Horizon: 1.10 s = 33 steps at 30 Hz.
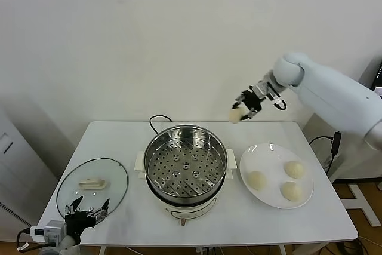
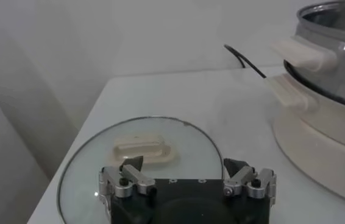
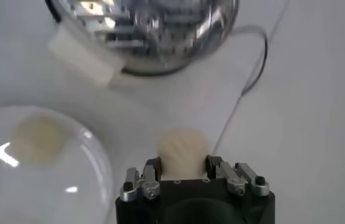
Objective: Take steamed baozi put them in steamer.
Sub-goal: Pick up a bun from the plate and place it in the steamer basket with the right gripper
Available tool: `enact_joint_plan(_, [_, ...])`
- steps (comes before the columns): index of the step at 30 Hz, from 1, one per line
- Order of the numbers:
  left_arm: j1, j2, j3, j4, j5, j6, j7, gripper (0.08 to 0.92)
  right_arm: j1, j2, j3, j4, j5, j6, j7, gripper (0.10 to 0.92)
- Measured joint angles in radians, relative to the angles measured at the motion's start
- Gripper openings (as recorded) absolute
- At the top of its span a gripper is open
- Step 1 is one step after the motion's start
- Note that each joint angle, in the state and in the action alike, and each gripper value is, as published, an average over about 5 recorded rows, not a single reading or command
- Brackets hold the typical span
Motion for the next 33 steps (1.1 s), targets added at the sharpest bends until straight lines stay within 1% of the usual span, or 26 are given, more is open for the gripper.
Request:
enact_joint_plan(7, [-0.002,0.001,0.003,-0.002,0.001,0.005,-0.001,0.823,0.017,0.096,-0.011,0.030,-0.031,0.171,-0.015,0.467])
enact_joint_plan(14, [-0.002,0.002,0.003,-0.001,0.001,0.006,-0.001,0.823,-0.002,0.160,-0.007,0.067,-0.103,0.273,-0.027,0.467])
enact_joint_plan(23, [-0.003,0.003,0.003,0.002,0.001,0.005,-0.001,0.823,-0.071,0.218,0.022,0.085,-0.244,0.336,-0.040,0.467])
enact_joint_plan(33, [-0.009,0.002,0.009,0.002,0.001,0.006,-0.001,0.823,-0.149,0.269,0.062,0.086,-0.394,0.341,-0.045,0.467])
